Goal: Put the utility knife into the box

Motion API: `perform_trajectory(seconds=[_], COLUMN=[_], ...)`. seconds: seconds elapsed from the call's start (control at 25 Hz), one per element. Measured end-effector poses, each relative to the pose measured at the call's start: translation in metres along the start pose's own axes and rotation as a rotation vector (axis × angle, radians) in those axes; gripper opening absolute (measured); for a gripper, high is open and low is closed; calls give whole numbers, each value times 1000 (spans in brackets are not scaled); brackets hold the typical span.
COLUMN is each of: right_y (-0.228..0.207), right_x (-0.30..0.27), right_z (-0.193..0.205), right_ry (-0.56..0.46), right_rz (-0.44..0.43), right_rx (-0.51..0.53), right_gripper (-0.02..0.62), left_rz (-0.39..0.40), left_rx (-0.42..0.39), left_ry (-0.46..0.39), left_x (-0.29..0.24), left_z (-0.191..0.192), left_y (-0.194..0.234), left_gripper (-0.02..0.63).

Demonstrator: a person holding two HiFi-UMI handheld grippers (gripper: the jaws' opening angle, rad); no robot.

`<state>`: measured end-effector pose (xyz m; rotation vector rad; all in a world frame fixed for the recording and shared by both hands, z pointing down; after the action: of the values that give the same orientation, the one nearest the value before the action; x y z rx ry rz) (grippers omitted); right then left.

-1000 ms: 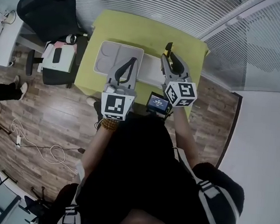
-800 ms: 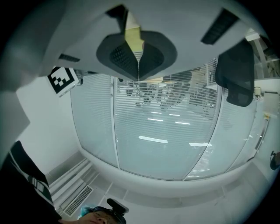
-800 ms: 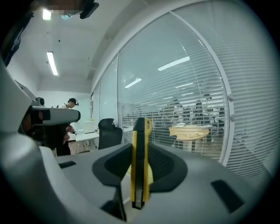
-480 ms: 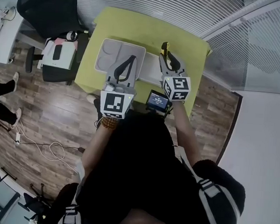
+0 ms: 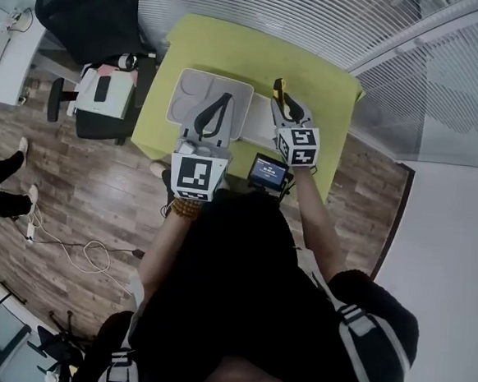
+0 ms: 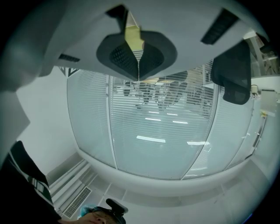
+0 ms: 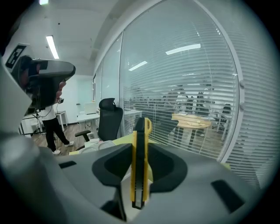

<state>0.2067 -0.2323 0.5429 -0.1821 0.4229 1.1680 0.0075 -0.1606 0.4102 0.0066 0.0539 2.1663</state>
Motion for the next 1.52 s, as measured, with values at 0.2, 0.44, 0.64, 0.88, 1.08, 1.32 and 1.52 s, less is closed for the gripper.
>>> perform_trajectory(seconds=[0.2, 0.44, 0.64, 0.88, 1.08, 1.32, 1.52], right_y=[2, 6, 10, 13, 14, 15, 17], right_x=[-11, -25, -32, -43, -49, -55, -63], right_z=[17, 35, 48, 64, 77, 96, 106], right_ry=[50, 102, 148, 199, 235, 295, 337], right_rz=[-15, -33, -42, -55, -65, -78, -83], right_rx=[8, 21, 30, 51, 67, 66, 59], right_gripper=[110, 110, 110, 110, 112, 111, 112], left_rz=[-10, -26, -30, -30, -30, -29, -10], left_rx=[0, -1, 0, 8, 11, 17, 24], left_ry=[2, 8, 5, 9, 19, 18, 30], left_x=[2, 6, 9, 8, 8, 9, 7], left_z=[0, 2, 1, 3, 6, 6, 7], left_y=[4, 11, 14, 17, 18, 18, 17], left_gripper=[15, 15, 15, 15, 15, 15, 15])
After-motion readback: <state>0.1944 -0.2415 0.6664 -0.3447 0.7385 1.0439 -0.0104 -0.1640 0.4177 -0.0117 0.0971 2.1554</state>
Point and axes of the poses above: the fingertips, and each gripper's own axes: x backward along the fingers, y to its left, z out of its underside, the point moved 7 cm from there along x, backward along the fingers, and after that the axes turned 8 degrees about z, right-handed, at the moved point
